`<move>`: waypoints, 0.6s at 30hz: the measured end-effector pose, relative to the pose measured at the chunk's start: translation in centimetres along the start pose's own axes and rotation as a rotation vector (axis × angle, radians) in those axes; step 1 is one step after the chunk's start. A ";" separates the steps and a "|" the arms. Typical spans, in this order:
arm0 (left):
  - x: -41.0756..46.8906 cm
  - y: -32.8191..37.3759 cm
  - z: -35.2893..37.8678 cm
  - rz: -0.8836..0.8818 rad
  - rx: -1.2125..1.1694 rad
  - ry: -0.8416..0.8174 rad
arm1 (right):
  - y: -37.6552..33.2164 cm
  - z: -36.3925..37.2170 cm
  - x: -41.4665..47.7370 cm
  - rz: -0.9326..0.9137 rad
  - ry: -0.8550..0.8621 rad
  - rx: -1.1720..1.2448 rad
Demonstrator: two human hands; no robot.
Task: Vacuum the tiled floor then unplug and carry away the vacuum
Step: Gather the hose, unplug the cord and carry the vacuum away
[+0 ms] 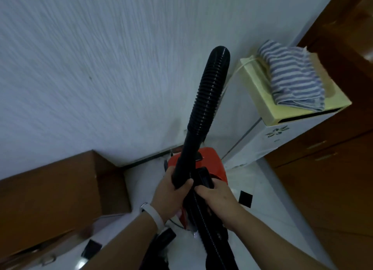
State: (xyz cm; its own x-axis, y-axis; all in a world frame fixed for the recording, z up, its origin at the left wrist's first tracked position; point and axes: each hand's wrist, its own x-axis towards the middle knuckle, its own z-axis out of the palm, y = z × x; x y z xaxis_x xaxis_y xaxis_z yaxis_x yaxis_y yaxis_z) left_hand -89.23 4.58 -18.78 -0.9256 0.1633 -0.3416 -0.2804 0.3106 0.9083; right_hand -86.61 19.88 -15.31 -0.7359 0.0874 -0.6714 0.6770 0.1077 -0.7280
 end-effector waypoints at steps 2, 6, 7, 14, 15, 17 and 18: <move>0.8 -1.0 0.9 -0.036 0.027 0.040 | 1.1 -0.5 1.9 0.032 -0.056 -0.010; 1.9 -3.6 2.2 -0.102 0.019 0.118 | 3.1 -1.0 5.9 0.074 -0.182 -0.048; 2.1 -4.5 2.4 -0.123 0.007 0.146 | 3.5 -0.9 6.7 0.073 -0.209 -0.073; 2.5 -10.2 2.5 -0.251 0.054 0.197 | 7.3 1.1 10.1 0.119 -0.301 -0.105; 2.8 -11.1 2.5 -0.260 0.052 0.201 | 8.0 1.6 10.8 0.129 -0.299 -0.106; 3.2 -13.0 2.5 -0.282 0.057 0.212 | 9.6 2.6 12.1 0.141 -0.299 -0.133; 3.4 -14.0 2.5 -0.294 0.063 0.214 | 10.4 3.1 12.8 0.143 -0.300 -0.155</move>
State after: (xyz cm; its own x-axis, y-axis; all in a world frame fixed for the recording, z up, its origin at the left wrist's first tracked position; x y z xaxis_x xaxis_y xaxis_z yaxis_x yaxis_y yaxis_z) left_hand -87.85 3.12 -33.25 -0.8422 -0.1391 -0.5209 -0.5319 0.3730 0.7603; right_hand -88.97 19.06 -31.88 -0.5832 -0.1794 -0.7923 0.7464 0.2665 -0.6098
